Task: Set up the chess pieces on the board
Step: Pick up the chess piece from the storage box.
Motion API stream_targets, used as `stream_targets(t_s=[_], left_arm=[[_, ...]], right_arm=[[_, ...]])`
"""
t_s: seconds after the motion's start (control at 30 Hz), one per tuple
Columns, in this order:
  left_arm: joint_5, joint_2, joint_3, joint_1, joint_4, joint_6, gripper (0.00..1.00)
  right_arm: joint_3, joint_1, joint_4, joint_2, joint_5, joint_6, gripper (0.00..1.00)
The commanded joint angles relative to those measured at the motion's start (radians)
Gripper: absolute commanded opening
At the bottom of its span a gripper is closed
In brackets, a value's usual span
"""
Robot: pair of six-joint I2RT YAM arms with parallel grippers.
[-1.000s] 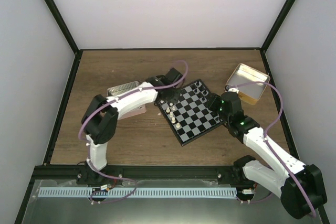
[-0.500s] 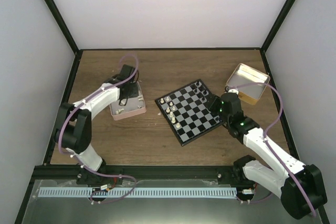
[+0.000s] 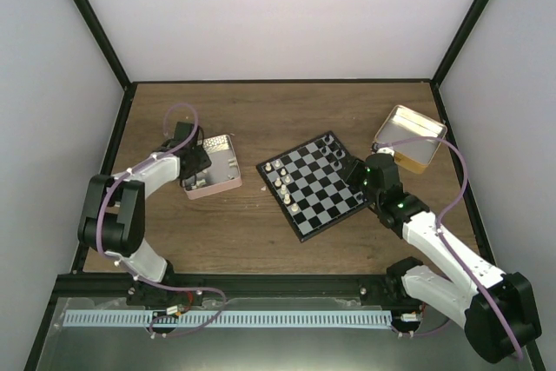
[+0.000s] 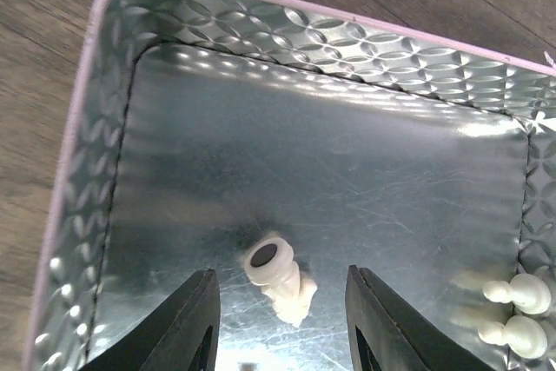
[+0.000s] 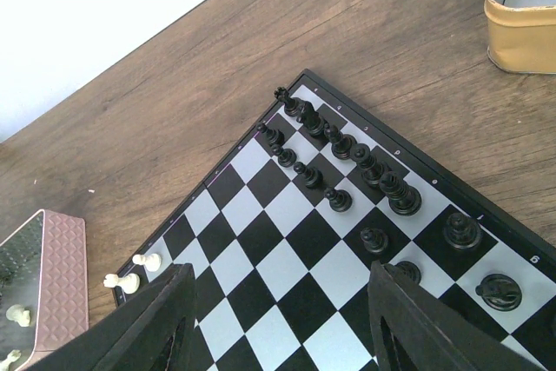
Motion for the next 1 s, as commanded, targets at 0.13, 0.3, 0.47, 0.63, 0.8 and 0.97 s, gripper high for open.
stream_targets(t_s=[0.13,0.3,0.47,0.63,0.8,0.97], left_arm=[[0.045,0.066,-0.004,0.022,0.099,-0.046,0.41],[0.033,0.092,-0.009,0.025,0.106,-0.053,0.35],[0.037,0.119,-0.007,0.025,0.103,-0.05,0.29],[0.039,0.128,-0.009,0.025,0.103,-0.048,0.23],[0.046,0.096,-0.024,0.025,0.123,-0.057,0.14],[0.081,-0.011,-0.066,0.025,0.157,-0.105,0.13]], right_arm=[[0.004,0.007,0.004,0.003,0.006,-0.001,0.56],[0.008,0.007,0.008,0.011,0.005,-0.004,0.56],[0.01,0.007,0.011,0.019,0.003,-0.005,0.56],[0.009,0.007,0.011,0.021,0.003,-0.004,0.56],[0.008,0.008,0.012,0.021,-0.006,-0.005,0.56],[0.015,0.008,0.028,0.028,-0.061,-0.031,0.57]])
